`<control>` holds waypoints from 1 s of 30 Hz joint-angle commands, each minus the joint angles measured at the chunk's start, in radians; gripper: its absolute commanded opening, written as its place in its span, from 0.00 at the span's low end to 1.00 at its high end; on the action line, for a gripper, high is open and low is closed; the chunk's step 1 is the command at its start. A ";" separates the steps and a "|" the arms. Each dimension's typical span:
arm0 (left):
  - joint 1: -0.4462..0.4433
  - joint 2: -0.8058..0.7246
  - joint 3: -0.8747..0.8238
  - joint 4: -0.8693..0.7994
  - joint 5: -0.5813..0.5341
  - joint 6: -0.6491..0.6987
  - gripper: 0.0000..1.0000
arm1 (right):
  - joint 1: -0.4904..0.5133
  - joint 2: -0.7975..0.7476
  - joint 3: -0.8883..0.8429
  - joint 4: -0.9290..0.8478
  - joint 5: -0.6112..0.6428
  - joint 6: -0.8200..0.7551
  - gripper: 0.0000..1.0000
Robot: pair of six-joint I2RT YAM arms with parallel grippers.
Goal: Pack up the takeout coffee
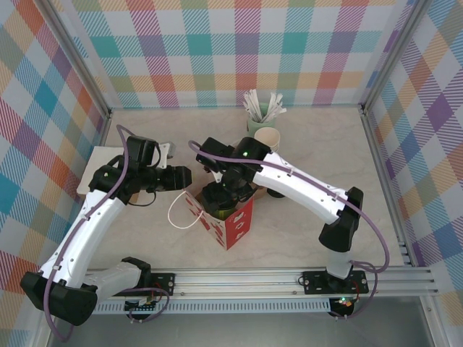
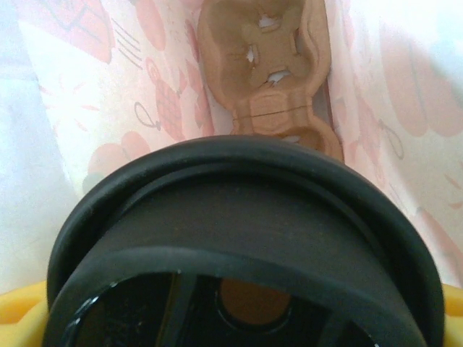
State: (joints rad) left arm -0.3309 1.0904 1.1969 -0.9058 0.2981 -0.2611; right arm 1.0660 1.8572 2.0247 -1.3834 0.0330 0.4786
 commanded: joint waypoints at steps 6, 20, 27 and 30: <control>0.011 -0.007 -0.008 0.025 0.004 0.001 0.55 | -0.005 0.028 -0.028 -0.006 -0.012 -0.096 0.83; 0.010 0.000 0.001 0.041 0.026 -0.026 0.46 | -0.010 0.040 -0.077 0.037 0.000 -0.164 0.85; 0.010 0.002 0.020 0.016 0.011 -0.021 0.37 | -0.021 0.044 -0.043 -0.022 0.059 -0.190 0.85; 0.011 0.001 0.027 0.006 0.003 -0.019 0.32 | -0.026 0.037 -0.057 -0.028 0.062 -0.197 0.85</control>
State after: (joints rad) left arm -0.3309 1.0908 1.1973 -0.8867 0.2977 -0.2764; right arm 1.0466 1.8881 1.9591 -1.3693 0.0677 0.3058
